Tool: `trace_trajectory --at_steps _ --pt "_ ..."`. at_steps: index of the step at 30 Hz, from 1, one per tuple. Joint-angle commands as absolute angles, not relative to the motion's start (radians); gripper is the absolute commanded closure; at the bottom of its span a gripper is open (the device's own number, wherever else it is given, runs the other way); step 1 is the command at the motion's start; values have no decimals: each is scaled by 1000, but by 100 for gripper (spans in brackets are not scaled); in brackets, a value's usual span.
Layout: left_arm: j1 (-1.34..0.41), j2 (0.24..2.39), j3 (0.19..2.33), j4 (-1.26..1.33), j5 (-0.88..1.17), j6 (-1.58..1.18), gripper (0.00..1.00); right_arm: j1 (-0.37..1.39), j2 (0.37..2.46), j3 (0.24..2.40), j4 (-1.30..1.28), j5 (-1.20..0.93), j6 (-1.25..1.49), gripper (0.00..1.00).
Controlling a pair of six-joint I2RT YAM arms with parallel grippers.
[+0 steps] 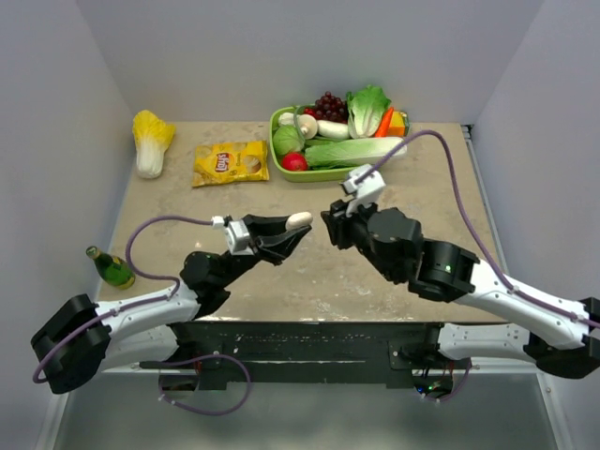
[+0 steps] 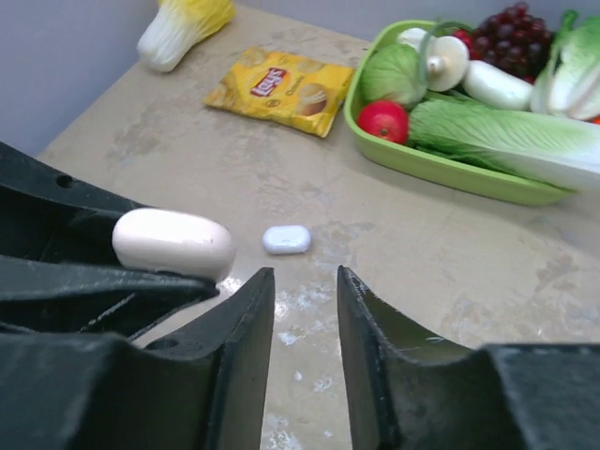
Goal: Insert the wireless bluetooth earbuds into the charging case
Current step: Close the charging case, then place the charging case at the center of the board.
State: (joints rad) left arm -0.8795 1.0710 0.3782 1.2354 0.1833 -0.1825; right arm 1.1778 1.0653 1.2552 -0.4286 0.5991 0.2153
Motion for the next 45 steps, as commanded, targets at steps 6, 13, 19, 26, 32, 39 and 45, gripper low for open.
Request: trace_trajectory --at_steps 6,13,19,26,32,39,45 --pt "-877 1435 466 1062 -100 -646 100 1172 992 1091 -319 808 333 41" --pt "-819 1679 584 962 -74 -736 100 1170 942 1011 -331 766 374 39" --pt "-781 1824 689 881 -5 -779 98 1170 908 980 -344 735 390 38" --pt "-767 1922 747 775 31 -796 79 1170 897 973 -353 726 390 38" --pt "-750 1924 756 686 23 -798 59 1170 894 982 -362 721 390 37" --pt "-733 1862 759 491 14 -749 46 1170 887 980 -371 730 391 35" --pt "-687 1668 661 362 -43 -720 33 1170 867 968 -374 747 391 34"
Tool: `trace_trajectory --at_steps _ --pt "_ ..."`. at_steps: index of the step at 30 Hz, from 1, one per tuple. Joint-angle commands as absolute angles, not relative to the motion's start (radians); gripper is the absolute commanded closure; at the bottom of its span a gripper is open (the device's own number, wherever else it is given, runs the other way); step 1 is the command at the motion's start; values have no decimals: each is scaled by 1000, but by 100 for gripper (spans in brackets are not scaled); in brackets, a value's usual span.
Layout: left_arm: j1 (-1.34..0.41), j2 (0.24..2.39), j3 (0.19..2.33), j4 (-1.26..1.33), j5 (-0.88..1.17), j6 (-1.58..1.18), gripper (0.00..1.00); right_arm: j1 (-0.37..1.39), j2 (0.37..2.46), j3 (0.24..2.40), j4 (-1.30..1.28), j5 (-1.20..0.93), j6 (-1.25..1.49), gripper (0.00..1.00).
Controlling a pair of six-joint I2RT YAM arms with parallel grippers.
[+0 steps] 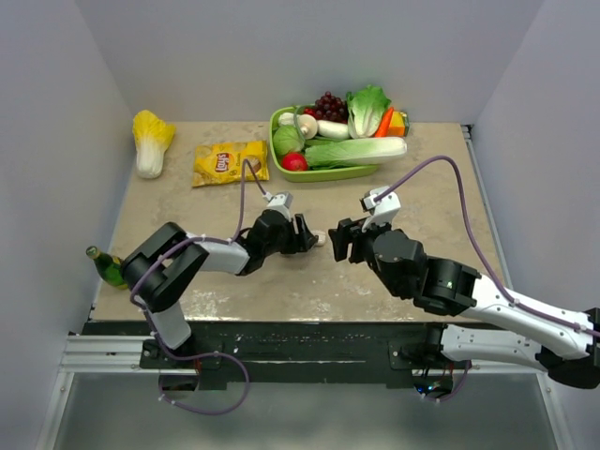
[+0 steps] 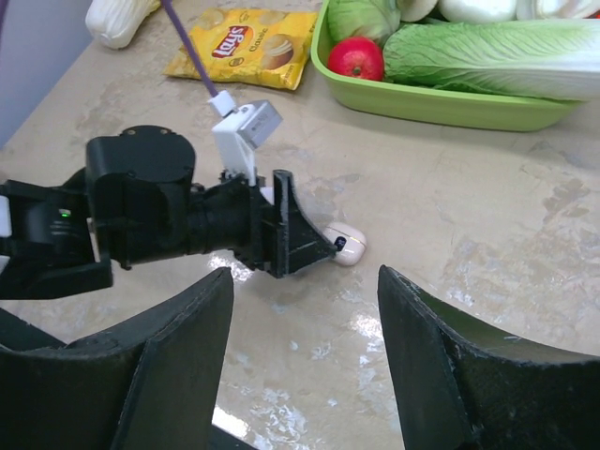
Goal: Insert the wireless bluetooth earbuds into the charging case
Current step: Place the charging case at the center of the board, then reset both arms
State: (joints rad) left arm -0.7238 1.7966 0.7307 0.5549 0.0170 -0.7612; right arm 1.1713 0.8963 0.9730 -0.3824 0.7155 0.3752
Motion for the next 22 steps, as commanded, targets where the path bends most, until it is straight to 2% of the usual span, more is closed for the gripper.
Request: trace_trajectory --at_steps 1,8,9,10,11,13,17,22 --pt "-684 1593 651 333 -90 -715 32 1170 862 965 -371 756 388 34" --pt "-689 1255 600 146 -284 -745 24 1170 801 873 -250 793 345 30" --pt "-695 1214 586 147 -317 -765 17 1172 792 839 -230 799 333 22" --pt "-698 1139 569 146 -415 -796 3 1170 790 822 -195 808 328 18" --pt "-698 1100 531 138 -467 -899 0 1170 788 802 -174 842 325 13" --pt "-690 999 500 98 -555 -975 0 1170 790 758 -132 868 331 2" --pt "-687 882 502 8 -606 -971 0 1172 810 747 -118 896 351 2" --pt "-689 862 574 -155 -632 -907 0 1170 853 762 -121 905 374 2"
